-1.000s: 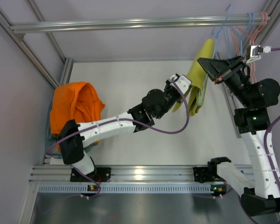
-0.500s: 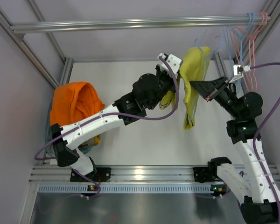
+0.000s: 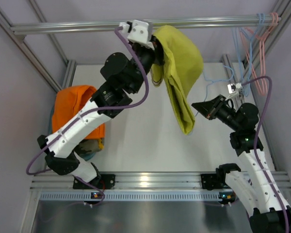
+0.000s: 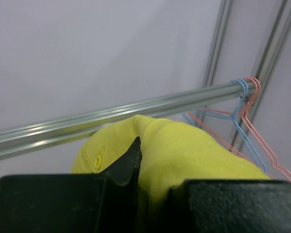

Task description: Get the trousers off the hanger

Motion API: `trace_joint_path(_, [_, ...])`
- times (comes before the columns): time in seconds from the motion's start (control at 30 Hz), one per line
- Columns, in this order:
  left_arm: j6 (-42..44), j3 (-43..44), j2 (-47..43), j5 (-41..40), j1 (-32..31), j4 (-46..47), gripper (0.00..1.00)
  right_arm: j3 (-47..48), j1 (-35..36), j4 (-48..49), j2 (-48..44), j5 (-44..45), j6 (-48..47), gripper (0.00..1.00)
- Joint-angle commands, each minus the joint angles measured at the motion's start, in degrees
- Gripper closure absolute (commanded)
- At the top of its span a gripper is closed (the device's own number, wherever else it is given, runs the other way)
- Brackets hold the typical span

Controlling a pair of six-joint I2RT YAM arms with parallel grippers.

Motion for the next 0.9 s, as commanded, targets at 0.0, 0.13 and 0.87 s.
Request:
trace_joint_path(0.0, [-3.41,5.69,-7.61,0.82,3.53,12.01,1.0,-0.96,-0.21,-3.3,-0.35,-1.49,-4.08,1.0])
trace_joint_path(0.13, [-12.53,4.2,-10.86,2.49,10.62,6.47,1.0,-1.22,-0.21,-4.9,-0.18,-1.93,-6.54,1.0])
trace_joint_path(0.87, [-21.37,-18.13,-53.73,-0.74,67.95,-14.8,1.0,3.53,-0.21,-13.86,0.0,-7.03,-15.86,1.0])
